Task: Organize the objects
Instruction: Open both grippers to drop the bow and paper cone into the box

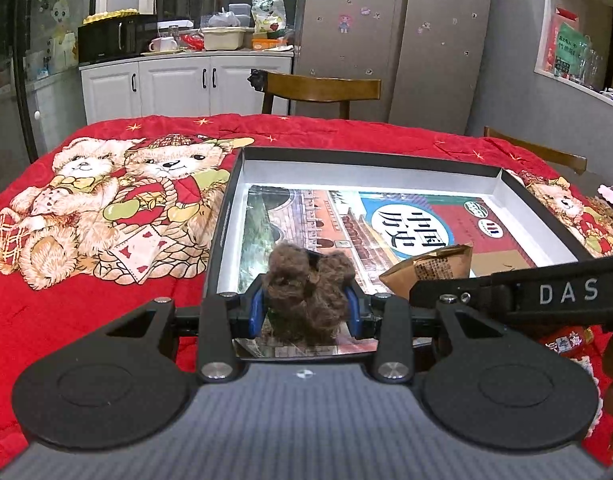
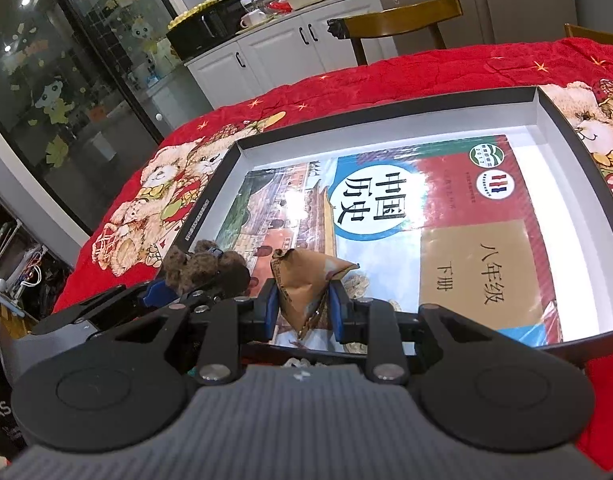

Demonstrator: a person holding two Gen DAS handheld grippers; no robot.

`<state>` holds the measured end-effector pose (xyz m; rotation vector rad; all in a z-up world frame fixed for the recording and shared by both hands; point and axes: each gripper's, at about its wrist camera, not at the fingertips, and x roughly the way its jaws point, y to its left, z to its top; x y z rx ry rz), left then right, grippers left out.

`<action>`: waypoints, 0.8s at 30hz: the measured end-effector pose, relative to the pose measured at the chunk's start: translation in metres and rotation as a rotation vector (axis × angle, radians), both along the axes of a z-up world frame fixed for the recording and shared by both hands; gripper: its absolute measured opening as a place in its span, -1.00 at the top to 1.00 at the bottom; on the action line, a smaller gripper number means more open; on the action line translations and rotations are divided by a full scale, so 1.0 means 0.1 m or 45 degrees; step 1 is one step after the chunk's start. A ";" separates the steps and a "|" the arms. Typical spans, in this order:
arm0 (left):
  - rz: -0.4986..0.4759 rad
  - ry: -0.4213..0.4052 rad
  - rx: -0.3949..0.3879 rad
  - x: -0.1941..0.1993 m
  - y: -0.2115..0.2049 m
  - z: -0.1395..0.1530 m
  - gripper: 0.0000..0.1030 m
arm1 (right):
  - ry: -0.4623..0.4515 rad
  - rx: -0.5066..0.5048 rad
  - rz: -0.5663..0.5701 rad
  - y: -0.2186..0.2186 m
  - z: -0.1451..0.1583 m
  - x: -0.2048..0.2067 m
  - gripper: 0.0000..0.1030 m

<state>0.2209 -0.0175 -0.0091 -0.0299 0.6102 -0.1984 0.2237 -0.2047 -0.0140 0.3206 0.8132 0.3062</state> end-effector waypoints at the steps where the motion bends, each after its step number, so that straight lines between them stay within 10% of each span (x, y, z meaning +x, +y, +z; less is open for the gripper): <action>1: -0.004 0.004 -0.003 0.00 0.00 0.00 0.13 | 0.004 0.004 0.000 -0.01 -0.01 0.01 0.41; 24: 0.029 -0.119 -0.065 -0.21 0.33 0.36 -0.32 | -0.042 0.074 -0.012 -0.14 0.24 -0.05 -0.29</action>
